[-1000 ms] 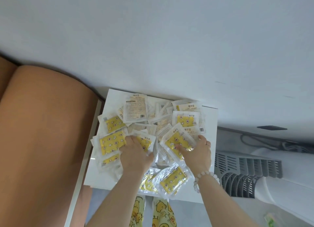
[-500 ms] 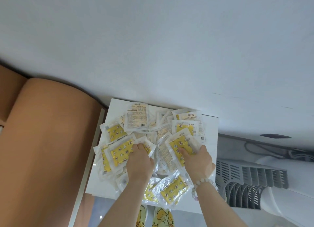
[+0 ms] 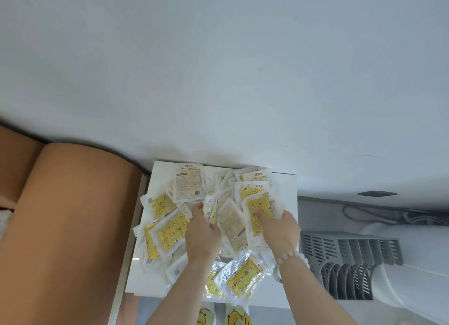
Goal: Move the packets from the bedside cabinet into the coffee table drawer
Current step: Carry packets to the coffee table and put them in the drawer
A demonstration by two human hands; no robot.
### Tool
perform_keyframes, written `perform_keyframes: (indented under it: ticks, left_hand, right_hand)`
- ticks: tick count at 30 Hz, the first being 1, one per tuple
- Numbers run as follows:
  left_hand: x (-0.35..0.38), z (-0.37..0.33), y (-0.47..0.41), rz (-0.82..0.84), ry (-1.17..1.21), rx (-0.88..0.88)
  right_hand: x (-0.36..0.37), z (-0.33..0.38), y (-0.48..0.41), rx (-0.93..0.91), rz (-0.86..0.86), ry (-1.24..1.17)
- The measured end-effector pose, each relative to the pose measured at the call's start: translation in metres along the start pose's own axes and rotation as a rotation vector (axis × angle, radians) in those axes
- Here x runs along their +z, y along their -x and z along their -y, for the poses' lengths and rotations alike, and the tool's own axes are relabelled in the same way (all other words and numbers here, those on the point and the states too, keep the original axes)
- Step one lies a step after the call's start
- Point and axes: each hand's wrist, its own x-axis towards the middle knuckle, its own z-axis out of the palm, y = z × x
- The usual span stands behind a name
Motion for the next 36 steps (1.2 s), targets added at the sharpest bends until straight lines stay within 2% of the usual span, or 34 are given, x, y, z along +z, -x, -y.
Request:
perform_keyframes:
  ticks: [4, 8, 16, 21, 26, 31, 36]
  left_hand:
    - [-0.020, -0.020, 0.006, 0.045, 0.305, -0.116]
    - [-0.042, -0.044, 0.012, 0.145, 0.463, -0.205]
    - [-0.095, -0.106, 0.036, 0.251, 0.642, -0.178]
    - [-0.114, -0.137, 0.049, 0.322, 0.687, -0.100]
    - [-0.096, -0.177, 0.083, 0.548, 0.571, 0.060]
    - [-0.049, -0.207, 0.138, 0.789, 0.372, 0.217]
    - [0.008, -0.203, 0.215, 1.031, 0.159, 0.304]
  right_hand:
    - [-0.013, 0.007, 0.012, 0.039, 0.016, -0.065]
    - [-0.037, 0.016, 0.038, 0.078, 0.026, -0.199]
    - [-0.119, 0.041, 0.081, 0.143, -0.013, -0.681]
    - [-0.164, 0.035, 0.097, 0.136, -0.034, -0.825]
    - [-0.194, 0.007, 0.127, 0.169, -0.128, -0.983]
    - [-0.229, -0.059, 0.168, 0.217, -0.307, -1.180]
    - [-0.243, -0.138, 0.224, 0.320, -0.507, -1.352]
